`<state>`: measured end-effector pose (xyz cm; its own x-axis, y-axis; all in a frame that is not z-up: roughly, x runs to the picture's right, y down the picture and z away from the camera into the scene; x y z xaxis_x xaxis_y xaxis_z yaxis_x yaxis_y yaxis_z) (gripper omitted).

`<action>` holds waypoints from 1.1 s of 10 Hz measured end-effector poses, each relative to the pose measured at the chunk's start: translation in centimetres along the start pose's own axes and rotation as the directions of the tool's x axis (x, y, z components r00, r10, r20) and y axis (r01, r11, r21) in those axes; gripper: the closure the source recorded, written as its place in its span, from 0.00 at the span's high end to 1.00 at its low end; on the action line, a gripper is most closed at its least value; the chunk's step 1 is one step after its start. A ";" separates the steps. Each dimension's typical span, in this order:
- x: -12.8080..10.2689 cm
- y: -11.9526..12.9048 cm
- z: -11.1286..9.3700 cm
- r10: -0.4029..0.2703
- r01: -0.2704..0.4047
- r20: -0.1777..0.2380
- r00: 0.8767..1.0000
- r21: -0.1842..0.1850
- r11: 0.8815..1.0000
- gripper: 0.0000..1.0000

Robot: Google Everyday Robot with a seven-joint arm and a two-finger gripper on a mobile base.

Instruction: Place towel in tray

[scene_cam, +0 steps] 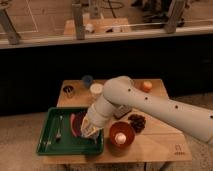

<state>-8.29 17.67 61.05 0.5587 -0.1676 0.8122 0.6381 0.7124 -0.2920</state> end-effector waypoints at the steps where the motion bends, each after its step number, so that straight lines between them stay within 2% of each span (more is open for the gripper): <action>1: 0.0 0.0 0.0 0.000 0.000 0.000 1.000 0.000 1.000 0.03; 3: 0.1 -0.3 0.1 0.009 -0.009 -0.002 1.000 -0.004 1.000 0.03; 5: 0.4 -2.5 0.9 0.024 -0.024 0.022 0.999 0.008 1.000 0.03; 8: 1.1 -8.2 3.5 0.029 -0.030 0.051 0.998 0.013 0.999 0.03; 11: 0.9 -14.1 6.6 0.026 -0.029 0.082 0.996 0.039 0.999 0.03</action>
<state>-20.27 12.00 69.28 0.5296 -0.0922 0.8432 0.6001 0.7433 -0.2956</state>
